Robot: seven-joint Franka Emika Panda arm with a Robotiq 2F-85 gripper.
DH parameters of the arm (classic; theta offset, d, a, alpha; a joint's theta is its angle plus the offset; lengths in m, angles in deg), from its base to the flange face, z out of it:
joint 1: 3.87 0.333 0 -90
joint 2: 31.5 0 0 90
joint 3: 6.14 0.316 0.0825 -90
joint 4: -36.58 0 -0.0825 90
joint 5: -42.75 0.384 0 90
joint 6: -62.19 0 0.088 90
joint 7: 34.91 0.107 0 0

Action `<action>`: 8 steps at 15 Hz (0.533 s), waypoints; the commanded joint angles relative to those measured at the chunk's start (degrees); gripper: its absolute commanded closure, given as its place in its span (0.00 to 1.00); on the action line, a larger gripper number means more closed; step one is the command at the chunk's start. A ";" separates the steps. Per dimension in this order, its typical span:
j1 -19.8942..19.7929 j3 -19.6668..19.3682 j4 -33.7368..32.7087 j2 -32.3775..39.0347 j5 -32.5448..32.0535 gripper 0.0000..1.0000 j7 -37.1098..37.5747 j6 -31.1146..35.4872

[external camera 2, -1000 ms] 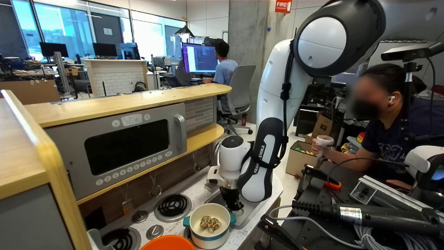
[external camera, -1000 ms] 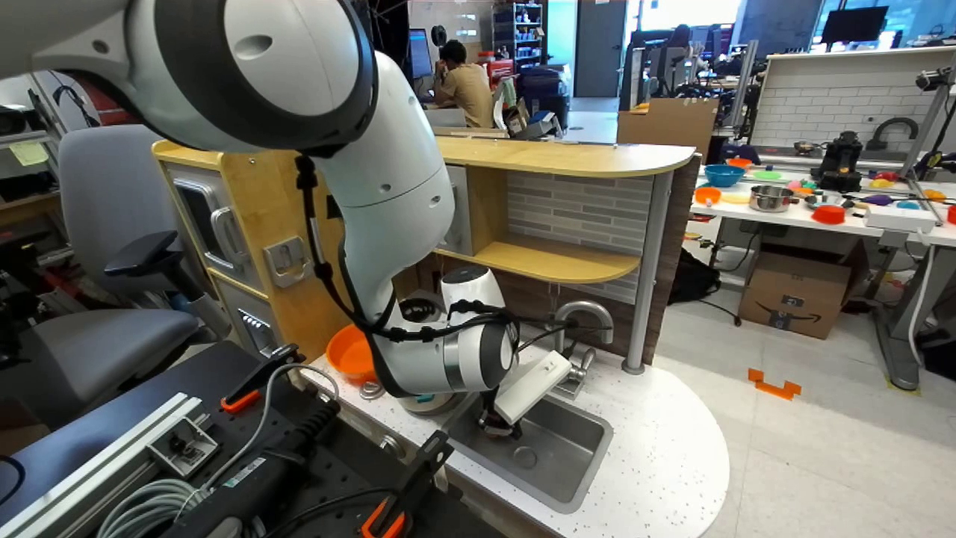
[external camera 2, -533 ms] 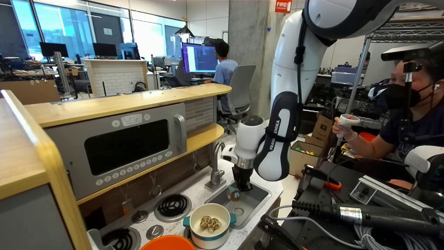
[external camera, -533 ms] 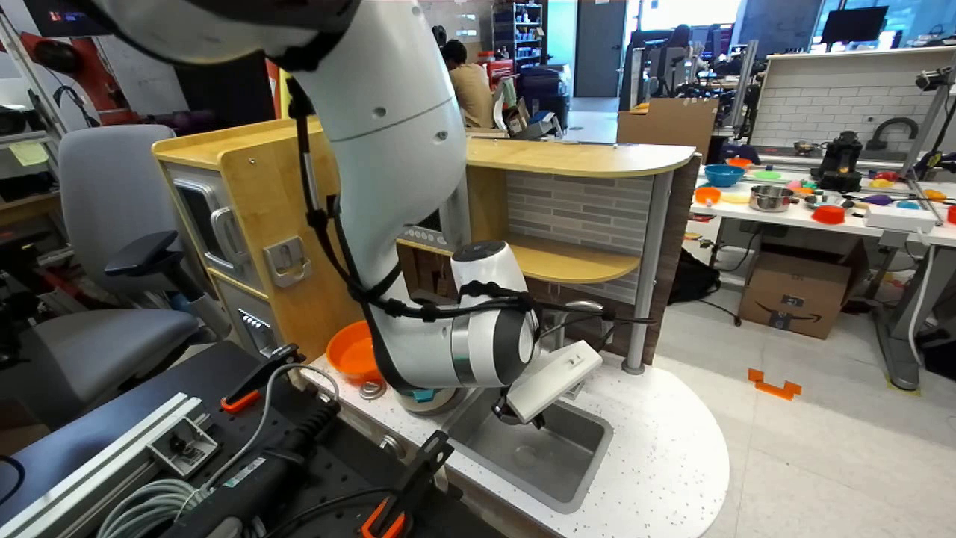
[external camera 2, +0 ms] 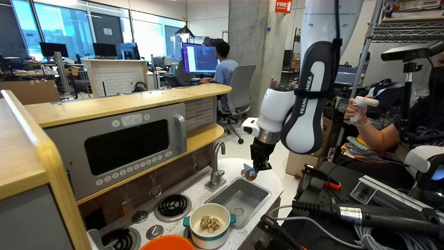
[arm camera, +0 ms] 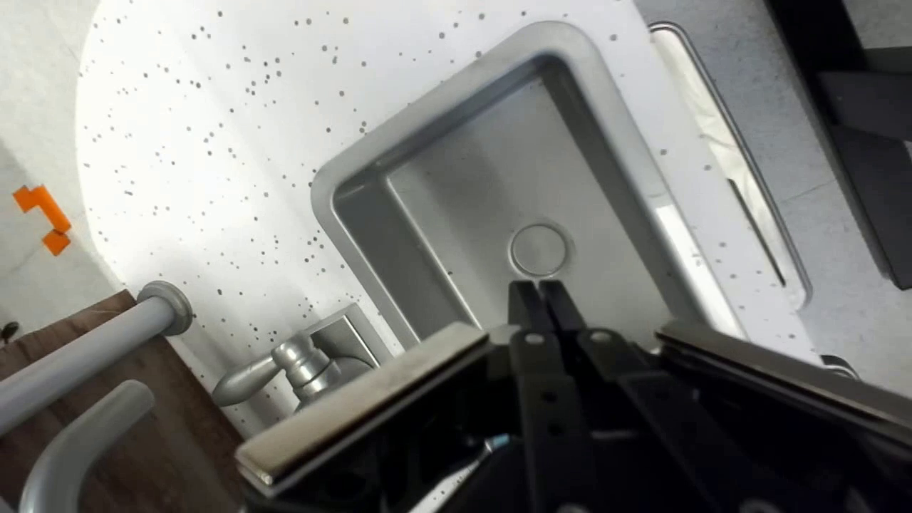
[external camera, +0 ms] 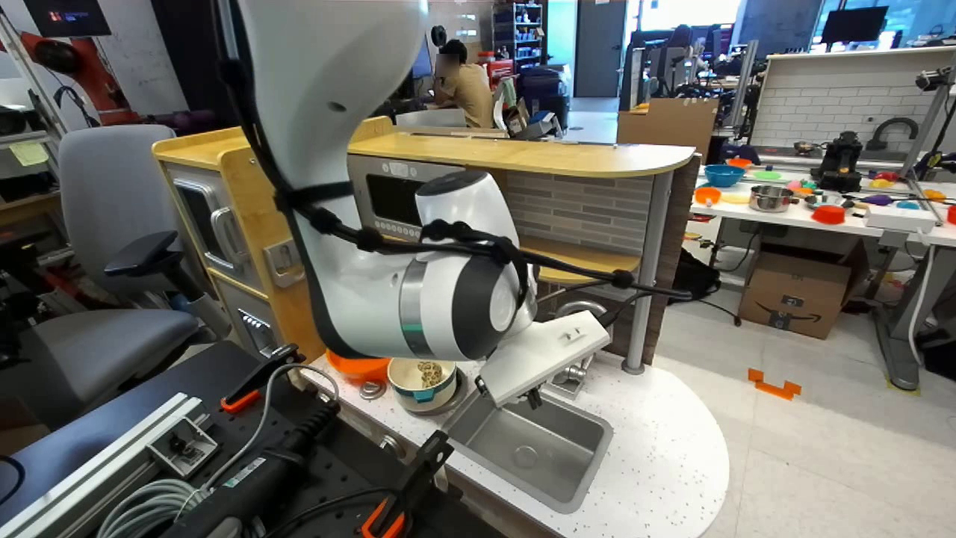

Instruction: Pick up the plush toy in the sink and put it in the orange bowl

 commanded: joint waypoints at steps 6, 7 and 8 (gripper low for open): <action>5.96 3.13 26.11 -27.63 1.71 0.99 5.04 -3.36; 7.73 3.86 27.68 -29.80 2.00 0.99 6.54 -3.55; 9.24 4.93 28.81 -31.62 2.09 0.99 8.08 -3.82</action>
